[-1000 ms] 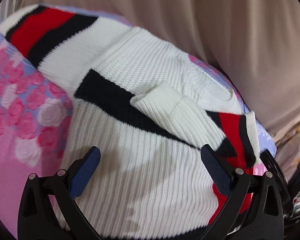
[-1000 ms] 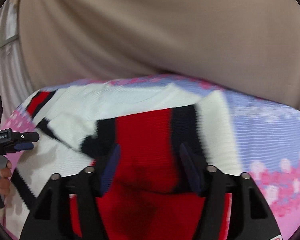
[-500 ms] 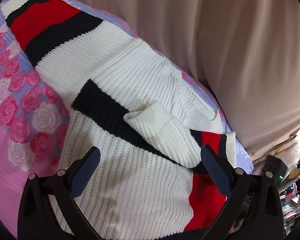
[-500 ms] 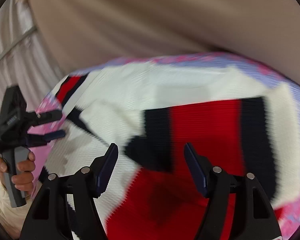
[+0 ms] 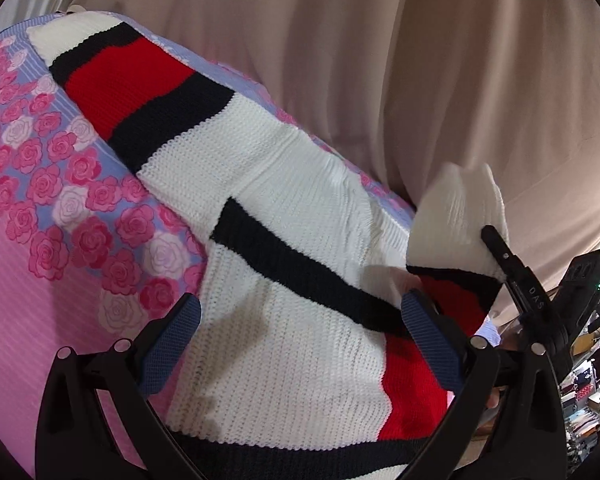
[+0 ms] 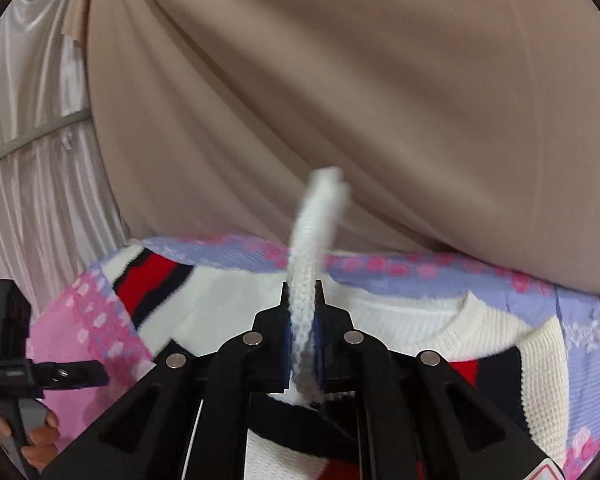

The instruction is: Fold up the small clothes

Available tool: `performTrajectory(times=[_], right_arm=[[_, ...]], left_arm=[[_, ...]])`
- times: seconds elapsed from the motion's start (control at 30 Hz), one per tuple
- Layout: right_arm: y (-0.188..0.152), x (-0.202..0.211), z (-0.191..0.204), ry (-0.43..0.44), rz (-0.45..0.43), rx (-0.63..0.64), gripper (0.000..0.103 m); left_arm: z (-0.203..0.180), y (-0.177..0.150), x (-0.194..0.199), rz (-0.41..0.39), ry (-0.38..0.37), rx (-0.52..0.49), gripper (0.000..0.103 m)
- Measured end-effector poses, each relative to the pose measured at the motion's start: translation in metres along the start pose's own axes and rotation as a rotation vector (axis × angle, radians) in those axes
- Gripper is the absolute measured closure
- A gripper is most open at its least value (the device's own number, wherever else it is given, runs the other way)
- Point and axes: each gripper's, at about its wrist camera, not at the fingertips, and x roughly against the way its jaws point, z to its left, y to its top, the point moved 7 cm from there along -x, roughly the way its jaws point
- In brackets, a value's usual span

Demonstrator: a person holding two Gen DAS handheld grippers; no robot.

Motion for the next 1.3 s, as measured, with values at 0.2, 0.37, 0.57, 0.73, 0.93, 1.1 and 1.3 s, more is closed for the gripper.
performTrajectory(times=[0.2,0.37,0.57,0.73,0.93,1.1,1.3], right_arm=[[-0.103,-0.106,0.066,0.081,0.395,0.215,0.090],[-0.086,-0.041,0.033,0.245,0.276,0.010,0.056],[-0.058,0.040,-0.101,-0.103,0.109,-0.153,0.040],[-0.078,0.037,-0.209,-0.280,0.163,-0.428,0.036],[-0.092,0.009,-0.221,-0.347,0.240,-0.362,0.093],[-0.082,0.078,-0.258,-0.288,-0.026,-0.524,0.095],[-0.140,0.061,-0.284,-0.364,0.195,-0.584,0.100]], left_arm=[[-0.012,0.000,-0.019,0.050,-0.077,0.083,0.005],[-0.003,0.002,-0.034,0.062,-0.034,0.071,0.005],[0.002,0.003,-0.080,0.138,0.013,0.061,0.005],[-0.005,0.016,-0.111,0.135,0.017,0.044,0.014],[-0.024,0.028,-0.130,0.108,0.054,-0.071,0.095],[-0.044,0.038,-0.092,-0.079,0.030,-0.149,0.095],[-0.021,0.000,-0.148,0.020,0.117,-0.130,0.095]])
